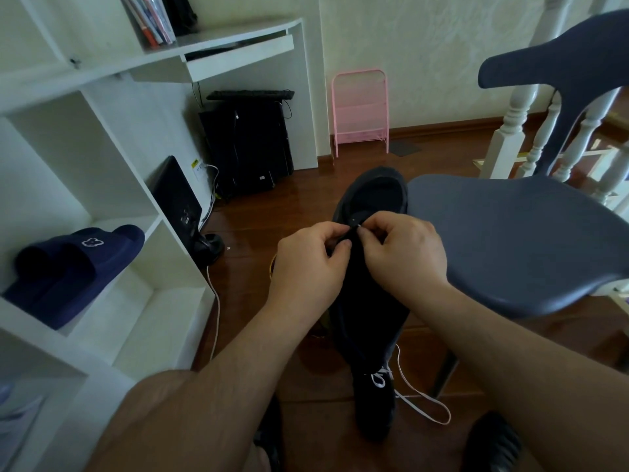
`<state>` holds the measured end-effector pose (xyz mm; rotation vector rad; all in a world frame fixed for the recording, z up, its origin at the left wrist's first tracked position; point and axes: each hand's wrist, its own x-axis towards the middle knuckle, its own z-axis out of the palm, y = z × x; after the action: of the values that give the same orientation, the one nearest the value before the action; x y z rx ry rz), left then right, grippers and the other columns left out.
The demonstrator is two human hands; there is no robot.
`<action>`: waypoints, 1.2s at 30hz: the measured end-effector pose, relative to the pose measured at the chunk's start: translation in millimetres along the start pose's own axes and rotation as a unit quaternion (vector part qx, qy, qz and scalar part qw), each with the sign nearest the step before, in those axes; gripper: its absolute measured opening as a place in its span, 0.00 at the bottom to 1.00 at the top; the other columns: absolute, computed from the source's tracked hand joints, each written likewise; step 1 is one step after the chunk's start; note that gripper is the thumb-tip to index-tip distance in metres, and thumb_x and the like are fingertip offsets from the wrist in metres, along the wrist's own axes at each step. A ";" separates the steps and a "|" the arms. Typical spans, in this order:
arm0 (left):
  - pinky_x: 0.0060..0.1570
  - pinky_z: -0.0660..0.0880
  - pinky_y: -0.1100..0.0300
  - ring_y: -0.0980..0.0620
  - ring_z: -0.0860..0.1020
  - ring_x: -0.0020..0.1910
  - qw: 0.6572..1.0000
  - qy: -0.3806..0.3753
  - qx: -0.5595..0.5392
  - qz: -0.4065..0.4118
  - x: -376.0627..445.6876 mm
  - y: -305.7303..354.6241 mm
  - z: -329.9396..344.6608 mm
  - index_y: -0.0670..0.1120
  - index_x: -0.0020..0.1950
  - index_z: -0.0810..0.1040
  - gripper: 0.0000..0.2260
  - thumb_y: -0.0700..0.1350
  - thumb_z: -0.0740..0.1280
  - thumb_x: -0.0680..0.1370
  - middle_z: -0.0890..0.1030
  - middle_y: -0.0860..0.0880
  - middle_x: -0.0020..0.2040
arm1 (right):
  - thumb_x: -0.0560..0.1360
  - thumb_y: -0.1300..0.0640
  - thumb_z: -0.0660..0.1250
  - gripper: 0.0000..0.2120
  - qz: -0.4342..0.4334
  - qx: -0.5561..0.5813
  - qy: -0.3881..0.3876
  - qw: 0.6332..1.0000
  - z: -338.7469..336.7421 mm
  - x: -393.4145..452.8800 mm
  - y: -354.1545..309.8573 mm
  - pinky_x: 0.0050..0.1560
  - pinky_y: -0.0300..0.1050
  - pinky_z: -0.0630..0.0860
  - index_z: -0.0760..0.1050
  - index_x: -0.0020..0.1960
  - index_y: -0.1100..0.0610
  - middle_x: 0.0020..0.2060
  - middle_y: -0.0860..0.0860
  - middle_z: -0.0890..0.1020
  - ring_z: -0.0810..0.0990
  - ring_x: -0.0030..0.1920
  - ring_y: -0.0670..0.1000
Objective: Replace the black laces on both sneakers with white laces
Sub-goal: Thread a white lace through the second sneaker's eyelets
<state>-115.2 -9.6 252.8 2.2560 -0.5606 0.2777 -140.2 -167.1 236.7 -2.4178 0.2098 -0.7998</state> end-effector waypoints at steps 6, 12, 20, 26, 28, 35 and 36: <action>0.47 0.79 0.63 0.61 0.81 0.45 0.999 -0.035 0.015 -0.010 -0.4 1.6 -1.2 0.55 0.66 0.83 0.12 0.51 0.69 0.83 0.83 0.59 0.49 | 0.79 0.51 0.71 0.04 -0.011 0.018 0.015 1.000 -1.0 -3.1 2.8 0.38 0.43 0.77 0.85 0.46 0.47 0.36 0.42 0.83 0.80 0.39 0.44; 0.37 0.71 0.69 0.62 0.78 0.36 0.999 -0.025 -0.017 -0.019 -1.8 0.6 -0.8 0.55 0.60 0.83 0.07 0.47 0.69 0.83 0.79 0.59 0.41 | 0.81 0.55 0.67 0.08 -0.040 0.003 -0.009 0.999 2.7 -7.4 -1.1 0.50 0.52 0.76 0.85 0.55 0.49 0.44 0.46 0.85 0.78 0.48 0.54; 0.53 0.80 0.63 0.57 0.82 0.51 0.997 0.012 -0.058 0.043 -11.6 7.7 4.0 0.57 0.72 0.75 0.24 0.38 0.71 0.80 0.81 0.56 0.59 | 0.80 0.52 0.70 0.05 -0.006 0.052 0.039 0.998 -9.9 -3.1 -8.6 0.49 0.49 0.80 0.85 0.52 0.46 0.44 0.42 0.86 0.82 0.47 0.46; 0.79 0.63 0.62 0.69 0.60 0.76 0.997 -0.022 -0.068 0.026 -14.4 9.9 15.5 0.54 0.81 0.69 0.30 0.35 0.68 0.81 0.68 0.59 0.80 | 0.79 0.51 0.71 0.03 0.035 0.062 0.019 0.997 -12.4 1.3 -5.8 0.43 0.44 0.80 0.80 0.46 0.47 0.38 0.42 0.82 0.80 0.40 0.41; 0.79 0.64 0.59 0.67 0.63 0.76 0.997 -0.020 -0.074 0.021 -13.3 9.0 16.5 0.53 0.82 0.68 0.30 0.36 0.69 0.81 0.68 0.59 0.80 | 0.79 0.51 0.71 0.02 0.032 0.074 0.016 0.997 -11.3 0.9 -4.6 0.46 0.45 0.80 0.80 0.48 0.46 0.40 0.41 0.82 0.80 0.44 0.42; 0.65 0.79 0.51 0.44 0.80 0.65 0.991 0.029 -0.131 0.016 -15.3 6.2 18.8 0.58 0.75 0.77 0.24 0.38 0.71 0.81 0.70 0.68 0.73 | 0.79 0.55 0.69 0.10 -0.001 0.122 0.017 0.992 -12.9 1.3 -7.5 0.58 0.50 0.79 0.78 0.57 0.42 0.48 0.37 0.83 0.81 0.55 0.45; 0.65 0.80 0.49 0.43 0.80 0.65 0.989 0.037 -0.146 0.010 -16.1 6.1 21.2 0.58 0.75 0.76 0.24 0.38 0.71 0.82 0.71 0.67 0.74 | 0.79 0.55 0.69 0.11 -0.001 0.122 0.021 0.992 -13.3 1.6 -7.8 0.60 0.54 0.78 0.77 0.57 0.41 0.47 0.35 0.82 0.81 0.56 0.45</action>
<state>-131.8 -24.1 236.6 1.9501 -0.5472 0.2690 -146.9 -167.5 250.7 -2.1736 0.1169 -0.8270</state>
